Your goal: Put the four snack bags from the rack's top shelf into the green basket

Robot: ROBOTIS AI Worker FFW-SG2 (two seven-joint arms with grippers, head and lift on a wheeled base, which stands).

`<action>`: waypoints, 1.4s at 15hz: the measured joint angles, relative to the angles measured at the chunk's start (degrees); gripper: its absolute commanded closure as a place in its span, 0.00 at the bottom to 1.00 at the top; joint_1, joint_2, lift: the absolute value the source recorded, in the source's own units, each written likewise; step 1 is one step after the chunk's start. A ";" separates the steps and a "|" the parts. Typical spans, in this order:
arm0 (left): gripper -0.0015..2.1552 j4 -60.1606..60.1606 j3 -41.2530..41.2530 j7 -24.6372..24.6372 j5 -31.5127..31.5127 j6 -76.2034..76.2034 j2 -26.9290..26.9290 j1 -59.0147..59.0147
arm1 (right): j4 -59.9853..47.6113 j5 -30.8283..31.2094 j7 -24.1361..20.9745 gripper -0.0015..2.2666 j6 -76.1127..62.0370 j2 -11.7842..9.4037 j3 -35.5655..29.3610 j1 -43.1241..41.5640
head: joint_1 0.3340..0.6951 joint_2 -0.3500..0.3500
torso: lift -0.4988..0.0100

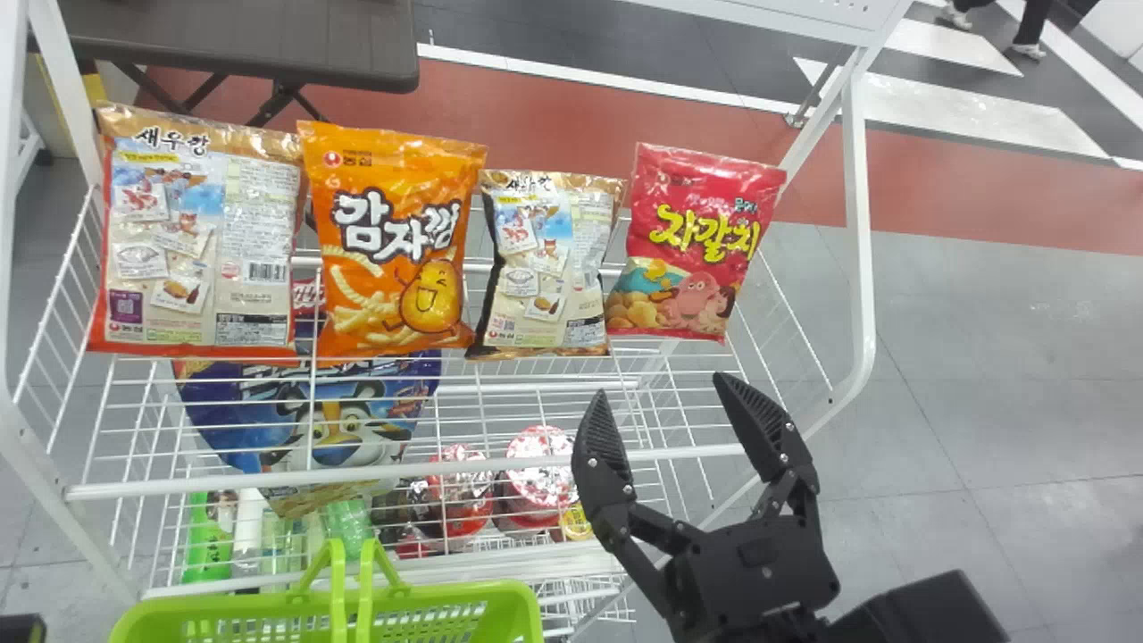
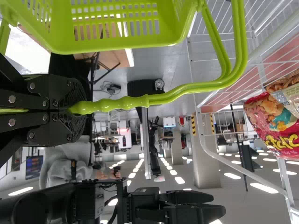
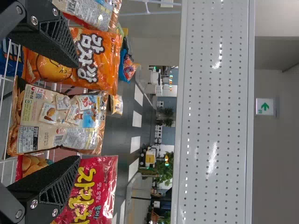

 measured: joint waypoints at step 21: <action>1.00 -0.71 -0.23 2.29 1.82 0.00 0.20 1.00 | 18.39 -1.40 1.01 0.06 25.85 1.44 17.64 -37.62 | 1.00 0.45 | 0.98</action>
